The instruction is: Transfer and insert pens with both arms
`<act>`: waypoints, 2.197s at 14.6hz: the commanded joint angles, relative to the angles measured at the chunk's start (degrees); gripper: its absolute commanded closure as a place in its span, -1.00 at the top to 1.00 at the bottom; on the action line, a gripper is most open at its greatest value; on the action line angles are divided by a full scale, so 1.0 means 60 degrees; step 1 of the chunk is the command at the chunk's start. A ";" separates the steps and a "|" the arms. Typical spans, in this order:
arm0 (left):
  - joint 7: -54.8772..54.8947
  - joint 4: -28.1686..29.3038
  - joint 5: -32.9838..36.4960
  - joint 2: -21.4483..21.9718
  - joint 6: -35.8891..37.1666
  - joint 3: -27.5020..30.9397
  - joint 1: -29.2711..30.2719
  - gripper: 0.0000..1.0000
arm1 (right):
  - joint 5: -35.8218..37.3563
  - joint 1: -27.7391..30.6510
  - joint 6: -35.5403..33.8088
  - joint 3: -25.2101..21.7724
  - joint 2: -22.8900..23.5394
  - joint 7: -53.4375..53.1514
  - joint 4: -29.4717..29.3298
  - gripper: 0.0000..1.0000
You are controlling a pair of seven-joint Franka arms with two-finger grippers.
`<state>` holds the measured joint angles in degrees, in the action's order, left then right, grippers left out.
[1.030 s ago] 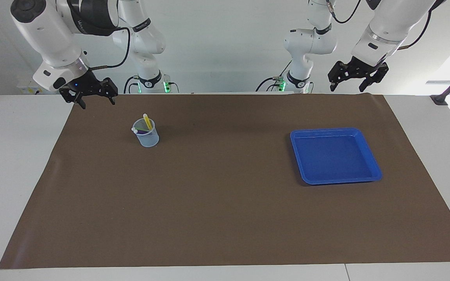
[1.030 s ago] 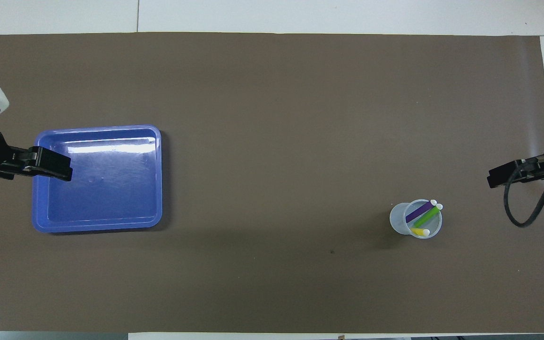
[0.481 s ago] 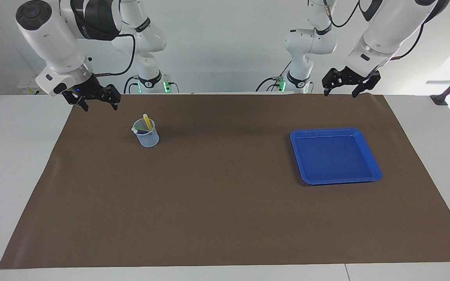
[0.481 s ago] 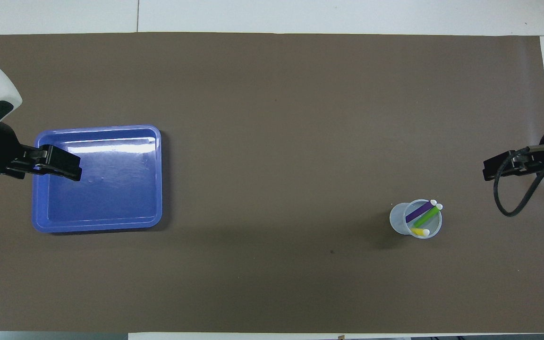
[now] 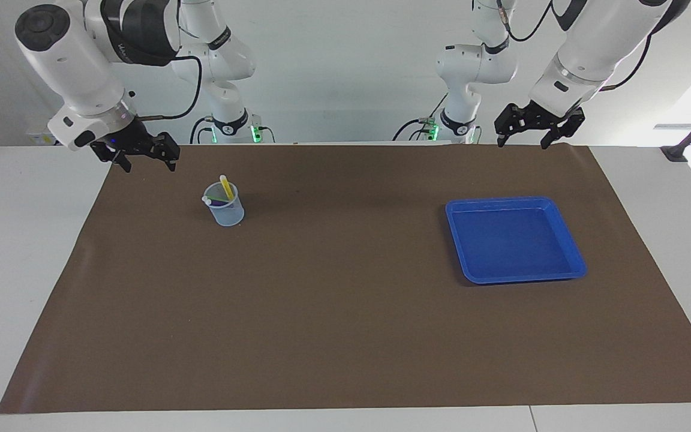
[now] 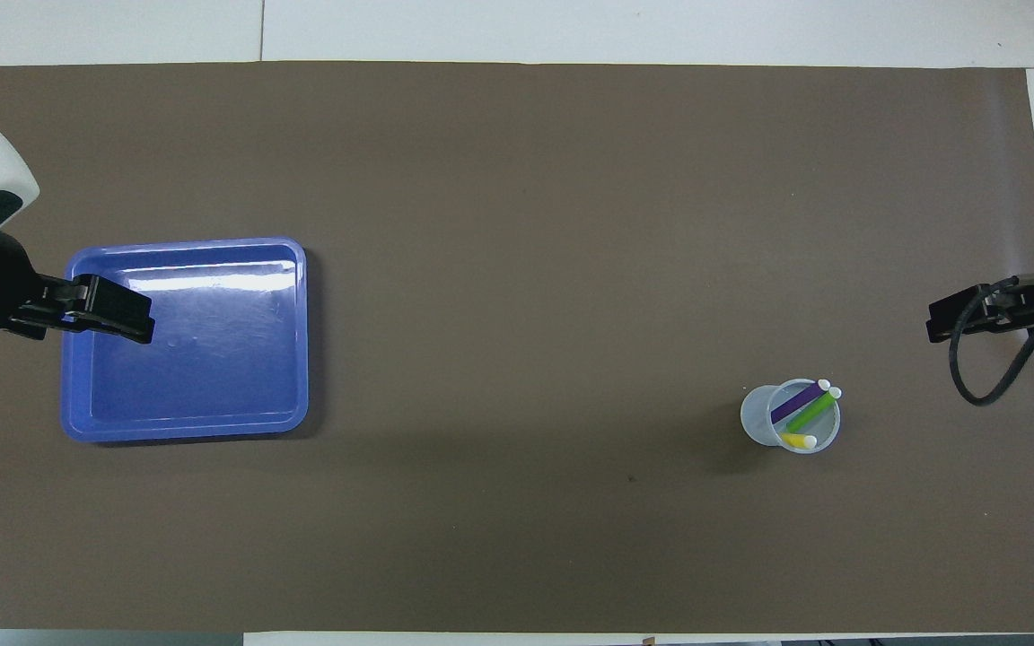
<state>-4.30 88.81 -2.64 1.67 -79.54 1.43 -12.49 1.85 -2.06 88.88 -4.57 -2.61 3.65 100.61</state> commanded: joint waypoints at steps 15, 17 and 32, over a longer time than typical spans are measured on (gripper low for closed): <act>-0.0075 0.0124 0.0015 0.0000 -0.0777 0.0040 0.0074 1.00 | 0.0072 -0.0315 -0.0179 -0.0979 0.0099 -0.0346 -0.0711 1.00; -0.0046 0.0212 0.0015 0.0030 -0.0791 0.0025 0.0074 1.00 | 0.0072 -0.0360 -0.0340 -0.1040 0.0113 -0.0316 -0.0947 1.00; -0.0060 0.0666 0.0015 0.0235 -0.1128 0.0025 -0.0028 1.00 | 0.0072 -0.0478 -0.0238 -0.0923 0.0084 -0.0331 -0.1138 1.00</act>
<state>-4.55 90.39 -2.63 1.37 -84.56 1.50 -12.44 1.85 -4.43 87.47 -10.16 -2.40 2.39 94.53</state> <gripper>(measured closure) 0.000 0.000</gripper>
